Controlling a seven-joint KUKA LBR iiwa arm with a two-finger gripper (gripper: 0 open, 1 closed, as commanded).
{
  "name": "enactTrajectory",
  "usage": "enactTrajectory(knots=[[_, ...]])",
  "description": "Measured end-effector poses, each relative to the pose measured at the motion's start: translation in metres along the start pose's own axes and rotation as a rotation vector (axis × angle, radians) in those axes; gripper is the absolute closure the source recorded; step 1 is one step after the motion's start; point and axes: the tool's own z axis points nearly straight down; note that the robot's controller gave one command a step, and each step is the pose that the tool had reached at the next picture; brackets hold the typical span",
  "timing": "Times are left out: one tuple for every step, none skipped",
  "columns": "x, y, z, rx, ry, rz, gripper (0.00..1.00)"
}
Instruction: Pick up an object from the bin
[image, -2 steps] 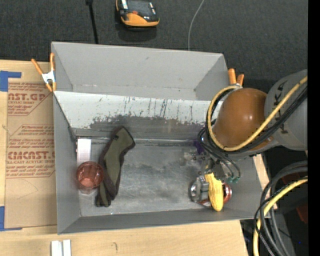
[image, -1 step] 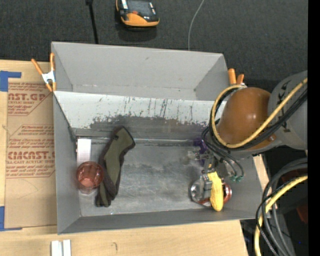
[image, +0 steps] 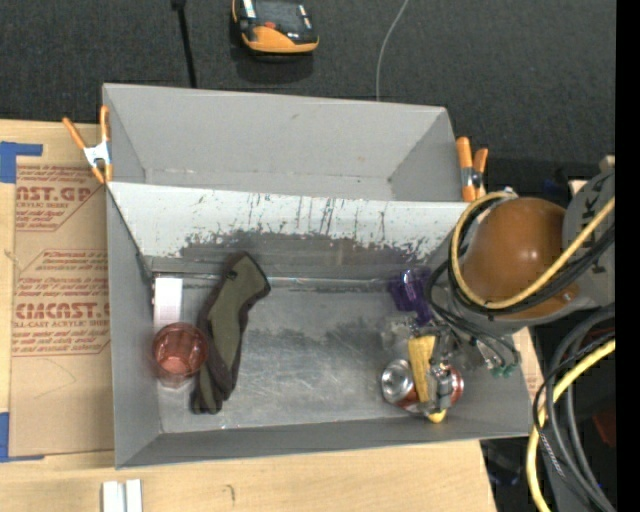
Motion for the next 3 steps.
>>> enactTrajectory(knots=[[0.001,0.008,0.042,0.0,-0.001,0.245,0.0],[0.0,0.013,0.051,0.001,-0.006,0.257,0.0],[0.001,-0.036,0.052,-0.001,0.0,0.228,0.0]])
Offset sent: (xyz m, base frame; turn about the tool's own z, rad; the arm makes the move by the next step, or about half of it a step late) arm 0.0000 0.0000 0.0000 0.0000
